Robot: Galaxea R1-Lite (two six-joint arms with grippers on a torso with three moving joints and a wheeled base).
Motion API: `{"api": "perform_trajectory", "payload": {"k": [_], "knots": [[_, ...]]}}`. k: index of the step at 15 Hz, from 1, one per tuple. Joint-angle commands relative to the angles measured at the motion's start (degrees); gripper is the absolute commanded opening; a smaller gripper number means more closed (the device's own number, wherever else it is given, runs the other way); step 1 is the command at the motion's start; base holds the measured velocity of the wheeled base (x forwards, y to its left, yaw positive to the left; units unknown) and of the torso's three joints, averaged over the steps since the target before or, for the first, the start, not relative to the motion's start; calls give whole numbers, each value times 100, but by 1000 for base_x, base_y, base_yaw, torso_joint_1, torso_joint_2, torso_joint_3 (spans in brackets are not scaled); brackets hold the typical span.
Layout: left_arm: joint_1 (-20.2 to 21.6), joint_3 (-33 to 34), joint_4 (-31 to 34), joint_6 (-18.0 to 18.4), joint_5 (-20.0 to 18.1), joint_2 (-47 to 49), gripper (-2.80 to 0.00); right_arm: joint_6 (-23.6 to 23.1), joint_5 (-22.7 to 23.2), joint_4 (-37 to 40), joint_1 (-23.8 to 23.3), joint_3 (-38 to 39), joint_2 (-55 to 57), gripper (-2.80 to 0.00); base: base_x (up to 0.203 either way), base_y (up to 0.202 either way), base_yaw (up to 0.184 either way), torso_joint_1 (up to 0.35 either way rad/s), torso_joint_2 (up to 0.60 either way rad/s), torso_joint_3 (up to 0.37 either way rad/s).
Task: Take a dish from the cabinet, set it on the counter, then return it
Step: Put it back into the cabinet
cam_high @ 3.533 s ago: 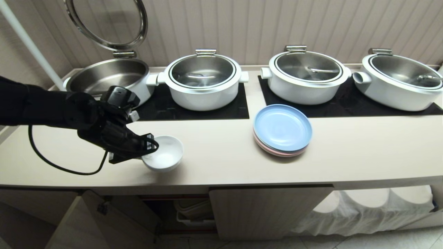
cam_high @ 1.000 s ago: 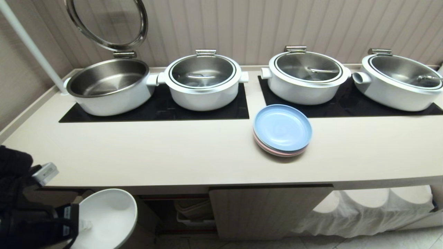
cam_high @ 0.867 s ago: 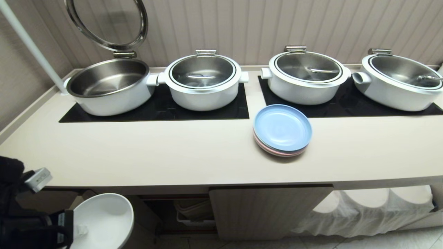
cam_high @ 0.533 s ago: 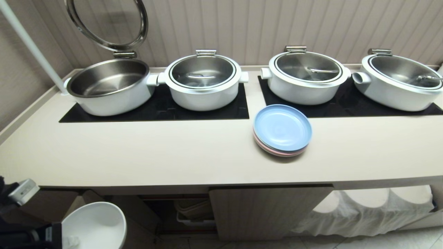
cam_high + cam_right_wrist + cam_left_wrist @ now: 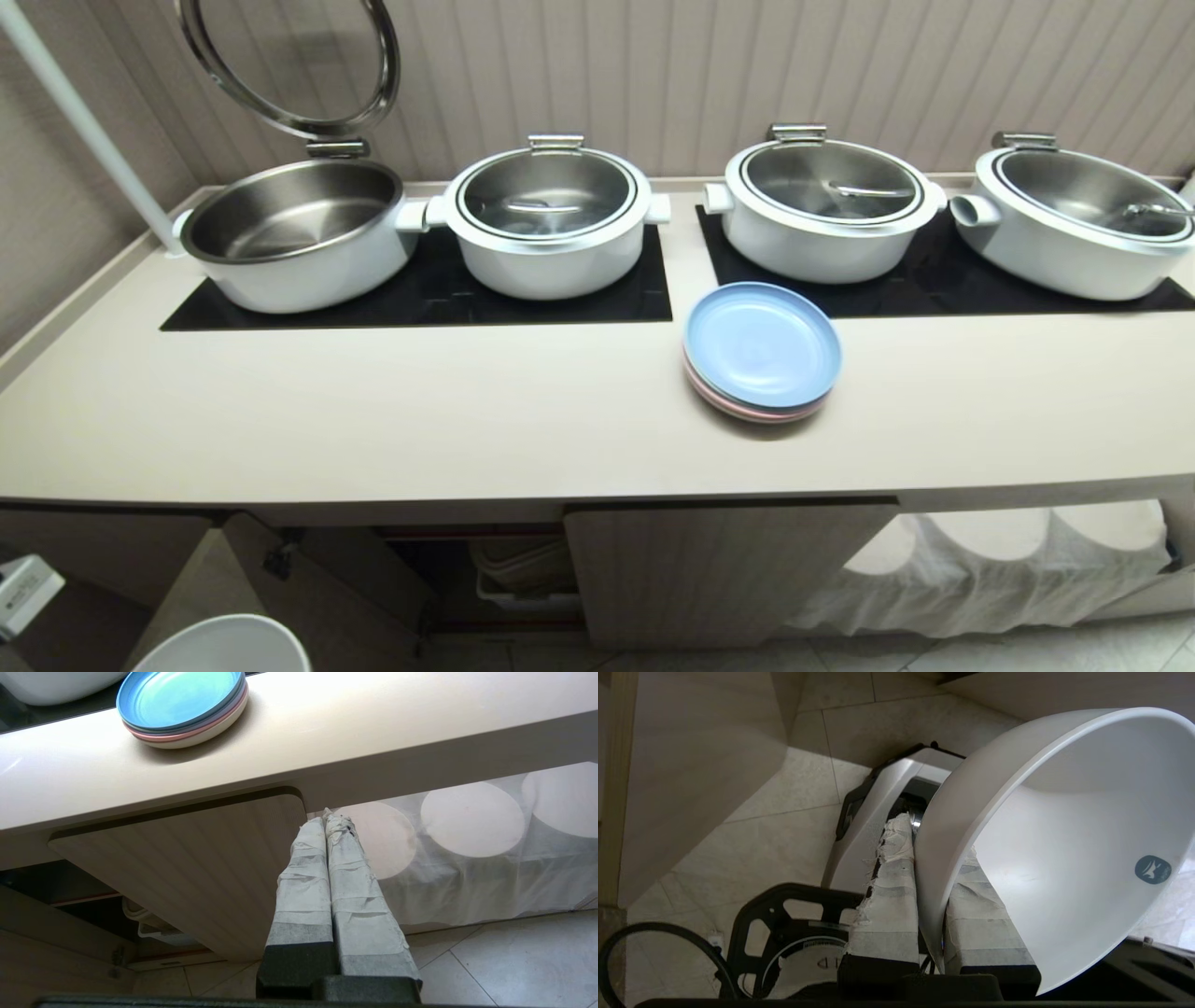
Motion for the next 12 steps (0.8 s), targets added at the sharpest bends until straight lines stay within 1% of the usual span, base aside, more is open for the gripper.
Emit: {"api": "perform_trajectory", "payload": {"k": [1, 12], "knots": [[51, 43, 49, -3, -18, -223, -280, 5, -3, -4, 2, 1, 7, -280, 0, 0, 0, 0, 0, 0], [31, 70, 31, -3, 66, -285, -280, 5, -3, -4, 2, 1, 7, -280, 0, 0, 0, 0, 0, 0]]}}
